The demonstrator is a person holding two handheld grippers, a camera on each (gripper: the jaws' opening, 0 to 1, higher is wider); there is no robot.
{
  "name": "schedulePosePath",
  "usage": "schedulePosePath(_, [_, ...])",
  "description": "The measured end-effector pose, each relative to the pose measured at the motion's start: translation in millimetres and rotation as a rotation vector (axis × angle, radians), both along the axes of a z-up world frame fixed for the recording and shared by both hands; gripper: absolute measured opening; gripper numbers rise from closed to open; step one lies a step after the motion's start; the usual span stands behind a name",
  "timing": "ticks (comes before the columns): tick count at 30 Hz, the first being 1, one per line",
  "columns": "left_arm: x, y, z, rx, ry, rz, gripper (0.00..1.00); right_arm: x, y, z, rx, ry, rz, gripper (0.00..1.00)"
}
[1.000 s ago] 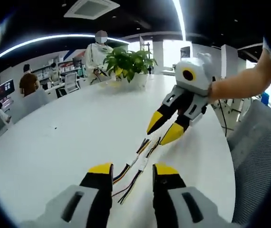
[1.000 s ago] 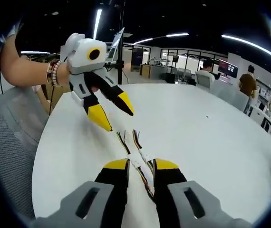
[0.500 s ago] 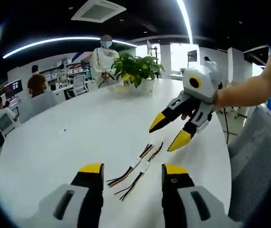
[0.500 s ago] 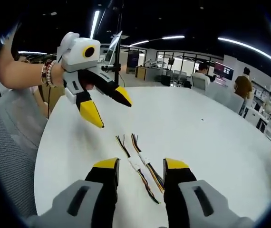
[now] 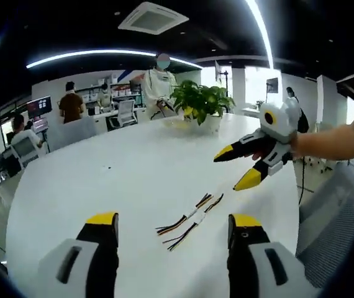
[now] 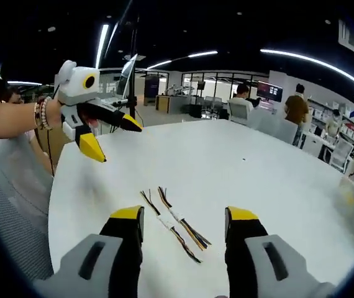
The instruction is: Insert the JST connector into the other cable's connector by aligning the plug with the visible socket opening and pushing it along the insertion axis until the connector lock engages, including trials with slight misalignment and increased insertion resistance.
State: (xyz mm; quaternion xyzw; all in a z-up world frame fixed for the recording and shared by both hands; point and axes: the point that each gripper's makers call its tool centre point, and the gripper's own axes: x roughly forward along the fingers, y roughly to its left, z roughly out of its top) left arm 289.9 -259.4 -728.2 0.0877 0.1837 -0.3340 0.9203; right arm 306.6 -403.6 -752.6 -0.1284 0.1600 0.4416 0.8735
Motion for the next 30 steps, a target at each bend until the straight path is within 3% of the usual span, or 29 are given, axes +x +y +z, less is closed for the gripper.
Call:
schedulePosePath(8, [-17.2, 26.2, 14.8, -0.022, -0.018, 0.105, 0.81, -4.0, -9.9, 13.0, 0.090, 0.023, -0.091, 0.57])
schedulePosePath(11, [-26.2, 33.3, 23.1, -0.036, -0.026, 0.139, 0.86, -7.3, -15.8, 15.0, 0.074, 0.016, -0.112, 0.60])
schedulePosePath(21, [-56.1, 46.5, 43.0, -0.029, -0.066, 0.175, 0.88, -28.4, -38.0, 28.9, 0.097, 0.017, -0.167, 0.59])
schedulePosePath(24, [-66.6, 49.2, 45.4, -0.008, -0.079, 0.182, 0.88, -36.9, -45.5, 35.9, 0.155, 0.022, -0.194, 0.60])
schedulePosePath(30, [-85.4, 56.2, 51.7, -0.016, -0.097, 0.205, 0.88, -50.1, -59.8, 42.7, 0.146, -0.002, -0.210, 0.60])
